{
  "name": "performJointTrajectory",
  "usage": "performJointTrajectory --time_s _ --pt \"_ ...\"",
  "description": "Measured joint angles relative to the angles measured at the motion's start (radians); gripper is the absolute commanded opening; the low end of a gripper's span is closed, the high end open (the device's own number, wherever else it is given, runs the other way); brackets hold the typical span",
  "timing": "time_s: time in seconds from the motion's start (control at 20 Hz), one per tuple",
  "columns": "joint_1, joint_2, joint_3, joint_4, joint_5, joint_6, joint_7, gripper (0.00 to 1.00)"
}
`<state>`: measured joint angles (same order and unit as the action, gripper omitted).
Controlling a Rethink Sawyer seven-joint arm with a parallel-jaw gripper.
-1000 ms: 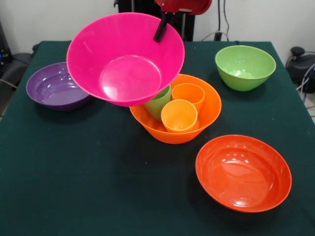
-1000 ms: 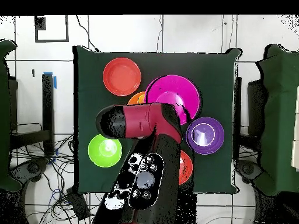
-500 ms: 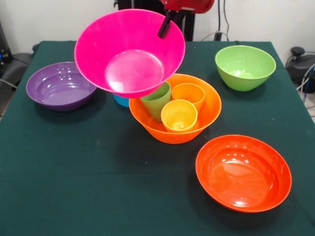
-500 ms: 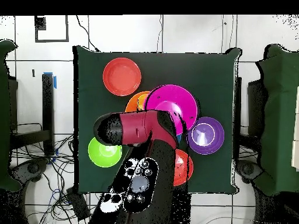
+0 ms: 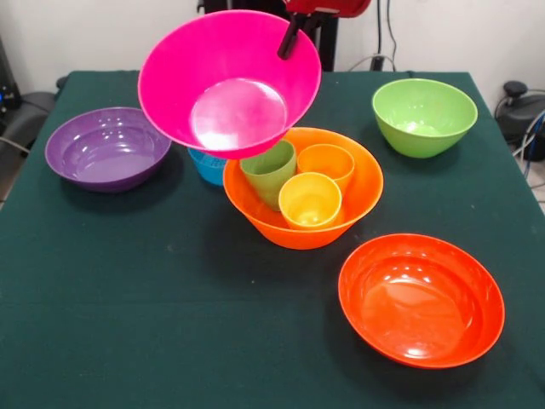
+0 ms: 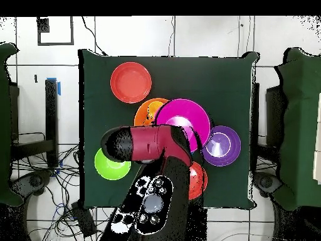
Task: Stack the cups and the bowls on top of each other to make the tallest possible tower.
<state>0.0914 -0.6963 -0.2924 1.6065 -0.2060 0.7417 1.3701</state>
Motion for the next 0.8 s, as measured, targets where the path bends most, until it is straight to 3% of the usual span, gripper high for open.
performJointTrajectory --time_s 0.6,0.8 --pt "-0.005 -0.023 0.013 0.028 0.054 -0.013 0.007 0.0" --pt "0.002 -0.022 0.013 0.029 0.054 -0.064 0.026 0.0"
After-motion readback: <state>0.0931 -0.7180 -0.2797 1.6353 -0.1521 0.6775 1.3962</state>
